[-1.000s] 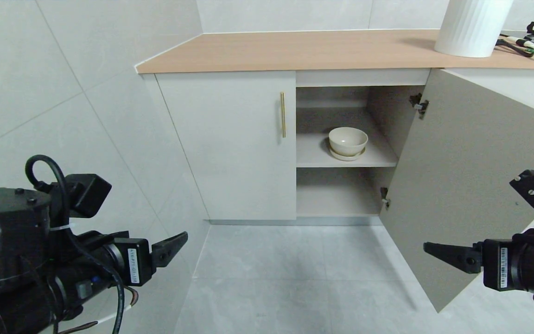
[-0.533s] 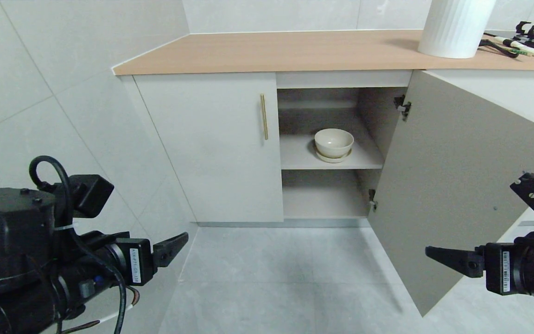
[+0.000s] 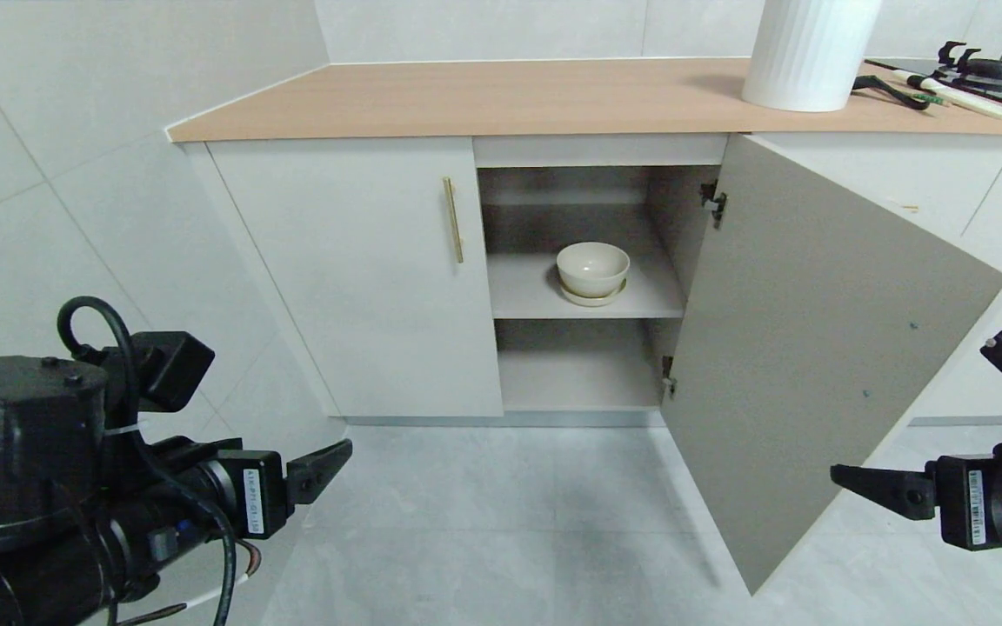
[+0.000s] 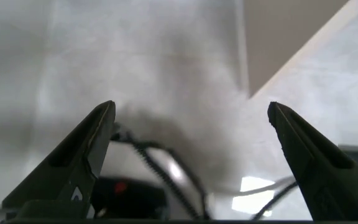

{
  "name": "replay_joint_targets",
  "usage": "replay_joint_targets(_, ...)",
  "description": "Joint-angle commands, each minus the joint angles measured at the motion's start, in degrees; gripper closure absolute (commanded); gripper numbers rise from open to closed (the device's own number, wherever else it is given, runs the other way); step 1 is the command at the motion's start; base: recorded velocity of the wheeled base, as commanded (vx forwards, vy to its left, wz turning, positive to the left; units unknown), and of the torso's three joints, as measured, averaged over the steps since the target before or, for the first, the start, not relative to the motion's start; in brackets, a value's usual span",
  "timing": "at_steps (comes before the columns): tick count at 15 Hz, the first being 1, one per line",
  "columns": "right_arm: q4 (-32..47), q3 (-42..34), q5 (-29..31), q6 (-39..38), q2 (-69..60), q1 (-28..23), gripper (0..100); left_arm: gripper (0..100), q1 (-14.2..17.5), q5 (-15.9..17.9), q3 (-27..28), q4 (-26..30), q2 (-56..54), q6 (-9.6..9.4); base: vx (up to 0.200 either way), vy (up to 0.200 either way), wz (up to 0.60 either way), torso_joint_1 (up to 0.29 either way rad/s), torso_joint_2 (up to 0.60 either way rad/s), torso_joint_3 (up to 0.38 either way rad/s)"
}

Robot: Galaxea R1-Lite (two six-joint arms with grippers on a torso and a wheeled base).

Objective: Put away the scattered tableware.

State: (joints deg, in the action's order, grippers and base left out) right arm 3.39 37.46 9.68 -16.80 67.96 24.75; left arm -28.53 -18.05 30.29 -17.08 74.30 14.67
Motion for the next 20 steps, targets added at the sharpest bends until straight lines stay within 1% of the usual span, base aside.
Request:
replay_joint_targets(1,-0.1,0.8,-0.7,3.8,0.1,-8.5,0,0,0.0,0.0,-0.1,-0.1,0.1,0.01,0.0,0.0,0.0,0.0,0.0,0.0)
replay_joint_targets(3,-0.2,2.0,-5.1,7.4,0.4,-17.2,0,0,0.0,0.1,-0.3,-0.1,0.2,0.01,0.0,0.0,0.0,0.0,0.0,0.0)
replay_joint_targets(4,-0.2,2.4,-7.2,8.2,0.7,-20.4,0,0,0.0,0.1,-0.3,-0.1,0.6,0.01,0.0,0.0,0.0,0.0,0.0,0.0)
replay_joint_targets(6,-0.3,3.8,-7.7,8.6,2.1,-24.8,0,0,0.0,0.1,-0.3,-0.1,0.8,0.01,0.0,0.0,0.0,0.0,0.0,0.0)
replay_joint_targets(7,-0.5,4.3,-7.7,8.6,2.5,-26.2,0,0,0.0,0.1,-0.3,-0.1,0.8,0.01,0.0,0.0,0.0,0.0,0.0,0.0)
replay_joint_targets(8,-1.1,5.2,-8.2,9.4,2.4,-29.5,0,0,0.0,0.1,-0.3,-0.1,0.8,0.01,0.0,0.0,0.0,0.0,0.0,0.0)
replay_joint_targets(9,-1.5,5.8,-8.3,10.1,2.5,-31.7,0,0,0.0,0.1,-0.3,-0.1,0.8,0.01,0.0,0.0,0.0,0.0,0.0,0.0)
replay_joint_targets(11,-2.7,6.2,-9.5,10.6,3.1,-34.8,0,0,0.0,0.1,-0.3,-0.1,0.7,0.01,0.0,0.0,0.0,0.0,0.0,0.0)
replay_joint_targets(14,-6.8,6.2,-9.2,10.3,6.5,-36.7,0,0,0.0,0.1,-0.3,-0.1,0.7,0.01,0.0,0.0,0.0,0.0,0.0,0.0)
replay_joint_targets(16,-12.9,5.4,-9.1,8.8,11.1,-36.7,0,0,0.0,0.1,-0.3,-0.1,0.7,0.01,0.0,0.0,0.0,0.0,0.0,0.0)
replay_joint_targets(18,-18.5,5.0,-9.1,4.1,15.3,-36.3,0,0,0.0,0.1,-0.3,-0.1,0.7,0.01,0.0,0.0,0.0,0.0,0.0,0.0)
replay_joint_targets(19,-20.5,5.0,-9.2,1.3,16.9,-36.1,0,0,0.0,0.1,-0.3,-0.1,0.7,0.01,0.0,0.0,0.0,0.0,0.0,0.0)
replay_joint_targets(20,-21.4,5.0,-9.2,0.3,18.2,-35.3,0,0,0.0,0.1,-0.4,-0.1,0.8,0.01,0.0,0.0,0.0,0.0,0.0,0.0)
